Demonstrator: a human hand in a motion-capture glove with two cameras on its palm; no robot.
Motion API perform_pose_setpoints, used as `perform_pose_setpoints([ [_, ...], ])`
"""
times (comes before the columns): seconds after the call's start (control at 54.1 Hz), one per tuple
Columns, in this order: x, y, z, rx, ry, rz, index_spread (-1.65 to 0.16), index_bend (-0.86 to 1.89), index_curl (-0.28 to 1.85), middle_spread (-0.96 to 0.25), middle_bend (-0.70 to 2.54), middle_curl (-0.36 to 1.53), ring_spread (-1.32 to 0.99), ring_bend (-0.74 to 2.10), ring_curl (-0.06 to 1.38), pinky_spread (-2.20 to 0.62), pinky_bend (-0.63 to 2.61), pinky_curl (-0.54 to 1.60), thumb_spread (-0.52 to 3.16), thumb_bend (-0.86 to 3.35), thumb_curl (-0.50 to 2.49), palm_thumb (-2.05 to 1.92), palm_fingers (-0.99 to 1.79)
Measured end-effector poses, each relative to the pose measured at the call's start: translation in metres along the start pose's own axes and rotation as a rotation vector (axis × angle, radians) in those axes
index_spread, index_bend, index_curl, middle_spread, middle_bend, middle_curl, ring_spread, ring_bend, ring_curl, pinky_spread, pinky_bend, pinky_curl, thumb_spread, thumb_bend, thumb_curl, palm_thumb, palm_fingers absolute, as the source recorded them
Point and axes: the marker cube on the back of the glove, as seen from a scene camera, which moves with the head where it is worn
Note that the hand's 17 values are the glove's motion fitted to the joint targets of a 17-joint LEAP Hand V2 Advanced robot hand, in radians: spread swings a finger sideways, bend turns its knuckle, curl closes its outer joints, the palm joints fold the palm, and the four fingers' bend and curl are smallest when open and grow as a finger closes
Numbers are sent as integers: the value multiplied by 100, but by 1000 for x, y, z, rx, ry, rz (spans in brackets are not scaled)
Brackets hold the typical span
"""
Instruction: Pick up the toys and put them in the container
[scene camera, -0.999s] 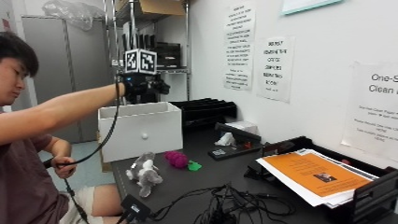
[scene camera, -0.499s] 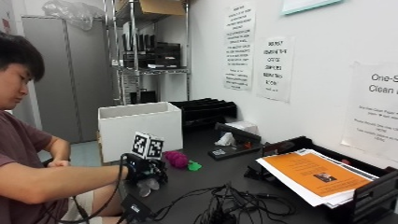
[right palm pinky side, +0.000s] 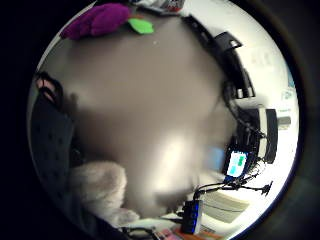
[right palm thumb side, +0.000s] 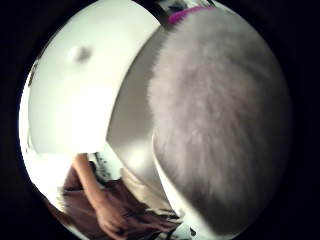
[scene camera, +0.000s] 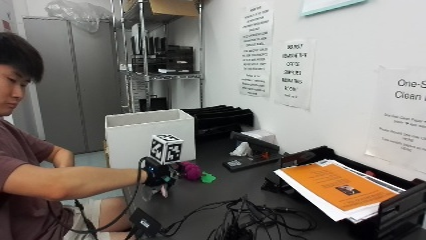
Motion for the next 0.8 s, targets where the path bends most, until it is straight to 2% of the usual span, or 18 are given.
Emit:
perform_pose_setpoints([
  [0.129,3,-7,-25,-319,-59,58,-24,58,14,-19,103,63,-32,118,63,-36,86,40,93,12,61,53,121],
  [0.222,-1,-9,-53,-371,-50,65,-26,69,18,-19,107,65,-32,120,63,-36,85,40,87,10,65,54,120],
  [0.351,-12,-12,-116,-312,-36,62,-27,78,22,-19,110,68,-32,123,63,-36,87,41,82,8,70,56,118],
  [0.61,-60,-21,-264,-70,49,23,-29,85,29,-16,117,71,-32,127,62,-36,90,43,77,4,78,58,114],
  [0.795,-116,-37,-327,61,93,-38,-29,86,33,-15,118,72,-31,130,62,-36,92,43,75,1,83,58,112],
])
